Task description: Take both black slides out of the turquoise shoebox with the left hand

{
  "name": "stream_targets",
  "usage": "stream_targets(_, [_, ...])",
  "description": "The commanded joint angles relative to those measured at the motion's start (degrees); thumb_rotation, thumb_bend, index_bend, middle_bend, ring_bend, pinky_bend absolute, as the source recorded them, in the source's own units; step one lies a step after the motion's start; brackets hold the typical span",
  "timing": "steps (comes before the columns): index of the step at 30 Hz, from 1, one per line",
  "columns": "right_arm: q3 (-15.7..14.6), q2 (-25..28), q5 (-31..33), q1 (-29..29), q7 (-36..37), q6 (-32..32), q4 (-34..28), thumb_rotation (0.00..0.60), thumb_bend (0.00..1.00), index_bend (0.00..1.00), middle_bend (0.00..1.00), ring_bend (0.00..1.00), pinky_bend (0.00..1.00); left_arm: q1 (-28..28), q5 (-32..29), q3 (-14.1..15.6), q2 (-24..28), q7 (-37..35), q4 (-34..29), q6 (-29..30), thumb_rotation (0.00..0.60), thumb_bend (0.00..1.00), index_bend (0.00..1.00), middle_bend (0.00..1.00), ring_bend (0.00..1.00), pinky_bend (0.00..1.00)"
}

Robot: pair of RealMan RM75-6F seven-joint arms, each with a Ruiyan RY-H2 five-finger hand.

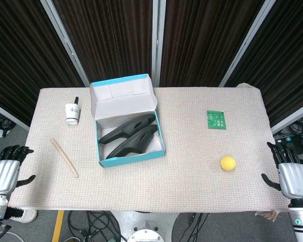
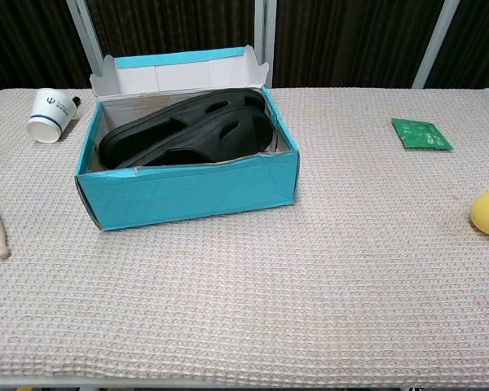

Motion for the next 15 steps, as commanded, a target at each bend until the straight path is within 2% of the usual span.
stream_targets(1, [0.04, 0.21, 0.21, 0.55, 0.04, -0.89, -0.24, 0.600, 0.10, 0.06, 0.13, 0.05, 0.12, -0.23, -0.71, 0.08, -0.06, 0.04, 0.03, -0.94, 0.600, 0.03, 0.27, 0.20, 0.13, 0.15])
stream_targets(10, [1.25, 1.29, 0.68, 1.79, -0.04, -1.49, -0.18, 0.600, 0.10, 0.06, 0.13, 0.05, 0.12, -2.25, -1.60, -1.61, 1.50, 0.46, -0.96, -2.65, 0.600, 0.03, 0.27, 0.20, 0.13, 0.15])
stream_targets(15, [2.23, 2.74, 0.64, 2.76, -0.68, -1.67, -0.99, 0.600, 0.10, 0.06, 0.13, 0.05, 0.12, -7.73, 1.24, -3.97, 2.93, -2.35, -0.77, -6.80, 0.600, 0.03, 0.27, 0.20, 0.13, 0.14])
